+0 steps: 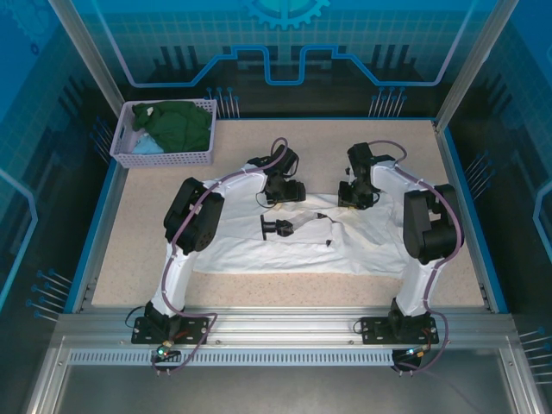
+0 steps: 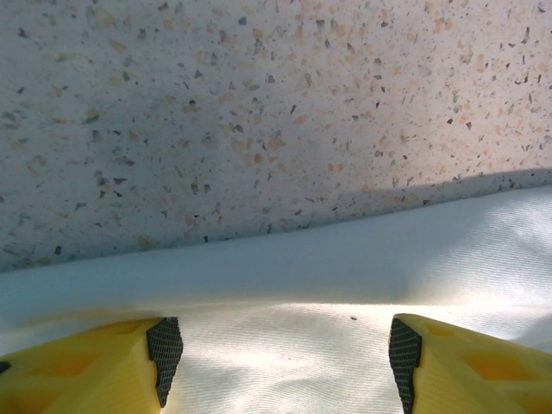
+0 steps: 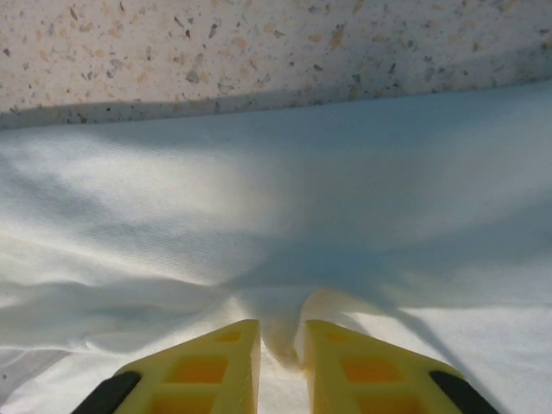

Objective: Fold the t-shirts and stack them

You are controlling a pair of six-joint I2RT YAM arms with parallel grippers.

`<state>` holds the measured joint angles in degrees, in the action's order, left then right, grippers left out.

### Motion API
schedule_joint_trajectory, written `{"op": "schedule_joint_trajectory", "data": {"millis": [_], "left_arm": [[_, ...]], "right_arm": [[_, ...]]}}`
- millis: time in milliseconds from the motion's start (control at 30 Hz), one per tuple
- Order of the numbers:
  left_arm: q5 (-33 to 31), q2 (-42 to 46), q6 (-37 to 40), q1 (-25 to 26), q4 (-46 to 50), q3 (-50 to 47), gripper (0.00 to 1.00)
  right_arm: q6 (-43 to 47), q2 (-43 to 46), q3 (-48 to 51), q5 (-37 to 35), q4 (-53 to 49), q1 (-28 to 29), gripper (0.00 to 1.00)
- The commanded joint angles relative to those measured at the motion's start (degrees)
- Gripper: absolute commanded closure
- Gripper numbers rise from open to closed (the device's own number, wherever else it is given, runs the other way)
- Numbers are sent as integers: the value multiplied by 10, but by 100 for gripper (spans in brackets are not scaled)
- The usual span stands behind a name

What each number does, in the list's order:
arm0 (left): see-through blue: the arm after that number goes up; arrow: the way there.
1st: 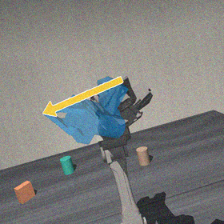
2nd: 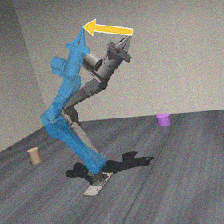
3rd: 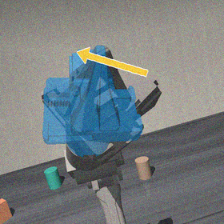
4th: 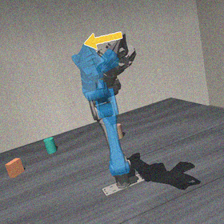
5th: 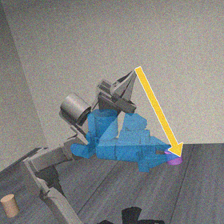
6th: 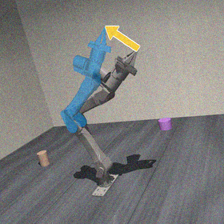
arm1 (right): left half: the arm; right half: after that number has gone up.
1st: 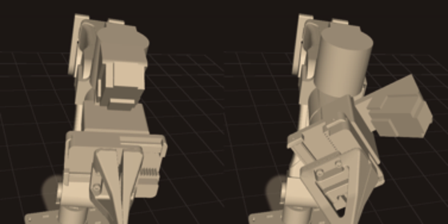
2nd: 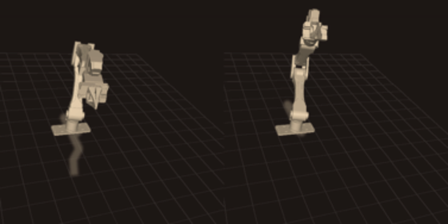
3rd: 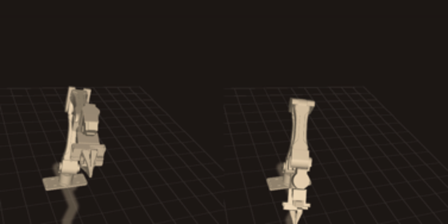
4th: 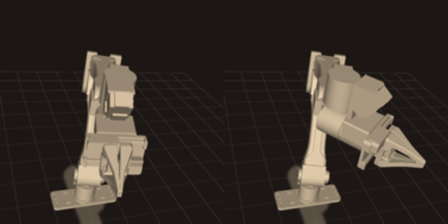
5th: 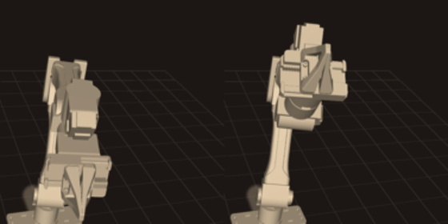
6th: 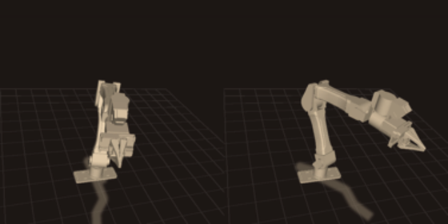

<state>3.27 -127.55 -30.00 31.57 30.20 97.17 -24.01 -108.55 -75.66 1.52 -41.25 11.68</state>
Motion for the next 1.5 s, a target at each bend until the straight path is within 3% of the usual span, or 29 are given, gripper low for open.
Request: {"op": "schedule_joint_trajectory", "data": {"millis": [0, 67, 500, 733, 1033, 1100, 1200, 1333, 1467], "left_arm": [[4, 7, 2, -4, 14, -11, 31], [6, 11, 1, -4, 13, -11, 31], [13, 51, -21, -5, -43, -55, 28], [31, 56, -35, -7, -56, -63, 26], [28, 64, -27, -11, -58, -81, 25], [26, 68, -27, -13, -58, -85, 24], [29, 74, -25, -14, -56, -81, 20], [28, 83, -14, -13, -41, -63, 18], [-12, 111, -10, -21, -24, -66, 19]], "right_arm": [[4, -6, -11, 4, -16, 8, 94], [6, 7, -2, 4, -9, 10, 100], [34, 146, 98, 22, 42, 55, 100], [12, 203, 135, 43, 7, 77, 100], [-44, 234, 204, 43, 7, 157, 100], [-69, 229, 221, 38, 19, 184, 90], [-106, 235, 230, -13, 12, 227, 65], [-127, 289, 249, 34, 31, 191, 38], [-118, 312, 231, 56, 23, 106, 37]]}}
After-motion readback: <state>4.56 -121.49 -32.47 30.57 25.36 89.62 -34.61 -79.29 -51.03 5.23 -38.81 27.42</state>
